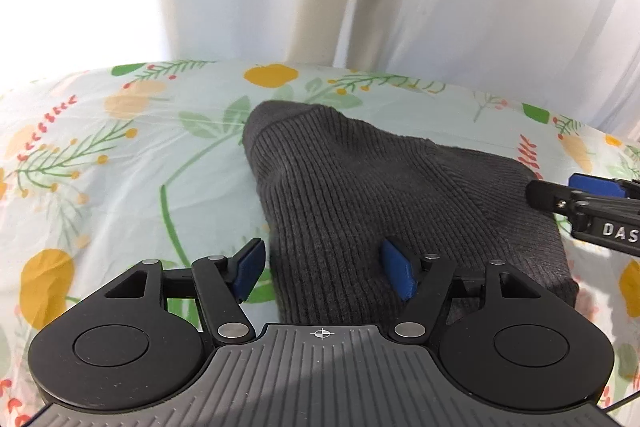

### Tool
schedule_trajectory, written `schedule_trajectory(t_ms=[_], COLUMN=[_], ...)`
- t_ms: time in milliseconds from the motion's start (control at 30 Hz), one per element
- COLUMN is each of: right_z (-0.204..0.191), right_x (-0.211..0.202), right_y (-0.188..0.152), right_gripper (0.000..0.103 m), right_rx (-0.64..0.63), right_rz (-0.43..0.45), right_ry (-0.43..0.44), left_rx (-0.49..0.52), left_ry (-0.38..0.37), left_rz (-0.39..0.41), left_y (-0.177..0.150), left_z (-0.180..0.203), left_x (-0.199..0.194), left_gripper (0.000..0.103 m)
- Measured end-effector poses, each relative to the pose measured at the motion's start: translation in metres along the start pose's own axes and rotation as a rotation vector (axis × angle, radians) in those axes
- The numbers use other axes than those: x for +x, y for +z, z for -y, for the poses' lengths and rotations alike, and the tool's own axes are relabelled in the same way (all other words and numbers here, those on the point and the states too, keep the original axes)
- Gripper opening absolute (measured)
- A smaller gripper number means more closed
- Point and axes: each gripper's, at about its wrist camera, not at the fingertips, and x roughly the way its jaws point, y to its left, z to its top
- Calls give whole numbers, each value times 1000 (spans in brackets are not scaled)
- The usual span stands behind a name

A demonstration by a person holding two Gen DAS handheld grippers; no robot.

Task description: Fold small clothes

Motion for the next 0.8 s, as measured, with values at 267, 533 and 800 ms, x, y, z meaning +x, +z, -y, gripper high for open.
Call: schedule_trajectory(t_ms=[267, 533, 800], right_z=[-13, -40, -29], right_x=[2, 33, 59], right_y=[11, 19, 4], right_gripper=[56, 44, 46], right_rx=[70, 85, 75], right_rz=[35, 35, 51], right_ry=[113, 116, -1], left_rx=[-87, -153, -173], left_ry=[156, 122, 156], left_rz=[94, 128, 51], left_y=[10, 44, 49], left_z=[-21, -7, 6], left_x=[-14, 13, 84], left_gripper=[73, 80, 82])
